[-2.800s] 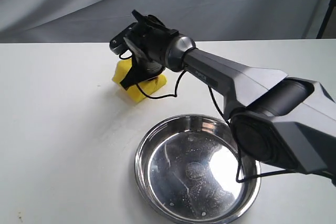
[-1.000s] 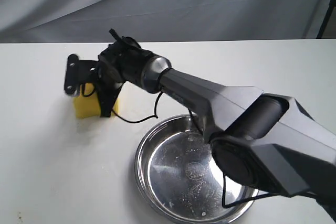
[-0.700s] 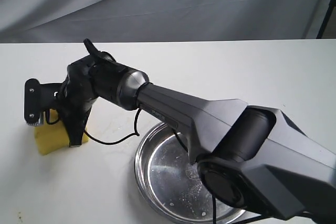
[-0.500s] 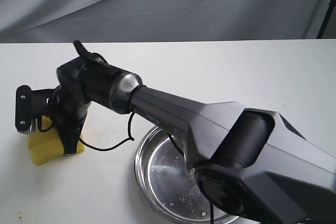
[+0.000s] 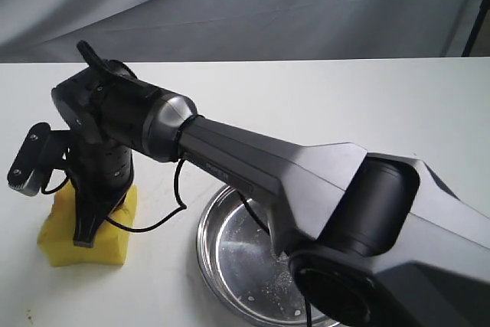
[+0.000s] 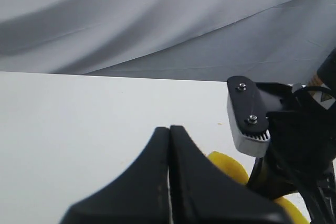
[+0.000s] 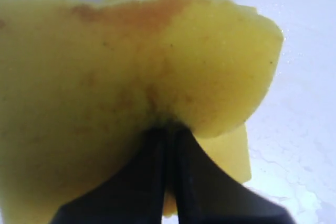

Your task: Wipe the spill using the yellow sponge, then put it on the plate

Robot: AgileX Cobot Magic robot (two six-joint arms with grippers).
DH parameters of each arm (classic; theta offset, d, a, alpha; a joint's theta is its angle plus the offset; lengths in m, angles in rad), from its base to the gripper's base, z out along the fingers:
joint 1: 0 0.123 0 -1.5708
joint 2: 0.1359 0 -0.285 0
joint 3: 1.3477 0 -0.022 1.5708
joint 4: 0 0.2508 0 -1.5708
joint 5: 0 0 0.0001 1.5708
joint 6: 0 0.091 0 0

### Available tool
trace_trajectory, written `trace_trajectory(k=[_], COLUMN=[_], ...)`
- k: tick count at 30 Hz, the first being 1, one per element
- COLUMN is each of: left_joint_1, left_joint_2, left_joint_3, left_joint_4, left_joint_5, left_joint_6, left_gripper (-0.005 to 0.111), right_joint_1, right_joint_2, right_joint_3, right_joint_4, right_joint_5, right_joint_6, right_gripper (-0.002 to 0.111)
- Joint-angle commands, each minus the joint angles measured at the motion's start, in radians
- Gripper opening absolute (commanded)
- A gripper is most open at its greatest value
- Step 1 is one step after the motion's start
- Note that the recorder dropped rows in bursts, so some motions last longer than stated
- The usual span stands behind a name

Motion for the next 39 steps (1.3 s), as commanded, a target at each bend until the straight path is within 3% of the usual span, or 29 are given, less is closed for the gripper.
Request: trace_trajectory(k=[1, 8, 15, 21, 26, 29, 34, 39], left_joint_1=[-0.005, -0.005, -0.005, -0.005, -0.005, -0.005, -0.005, -0.005], left_joint_2=[-0.002, -0.002, -0.002, -0.002, -0.002, -0.002, -0.002, -0.002], left_joint_3=[0.005, 0.005, 0.005, 0.005, 0.005, 0.005, 0.005, 0.005], left_joint_4=[-0.011, -0.011, -0.011, -0.011, -0.011, -0.011, -0.011, -0.011], left_joint_5=[-0.006, -0.006, -0.006, -0.006, -0.006, -0.006, -0.006, -0.006], left_joint_6=[-0.005, -0.005, -0.005, -0.005, -0.005, -0.005, -0.005, -0.005], left_gripper=[0.0, 0.0, 0.0, 0.0, 0.0, 0.0, 0.0, 0.0], right_joint_1=[0.052, 0.047, 0.021, -0.139, -0.312, -0.383, -0.43, -0.428], right_joint_2=[-0.013, -0.154, -0.384, -0.612, -0.757, -0.831, -0.9, -0.9], right_joint_3=[0.008, 0.017, 0.294, 0.58, 0.795, 0.923, 1.127, 1.271], right_joint_4=[0.033, -0.028, -0.053, -0.039, 0.134, 0.137, 0.111, 0.115], right_joint_5=[0.038, 0.038, 0.038, 0.038, 0.038, 0.002, -0.104, -0.319], right_joint_6=[0.048, 0.154, 0.16, 0.202, 0.221, 0.228, 0.249, 0.291], right_gripper=[0.0, 0.0, 0.0, 0.0, 0.0, 0.0, 0.0, 0.0])
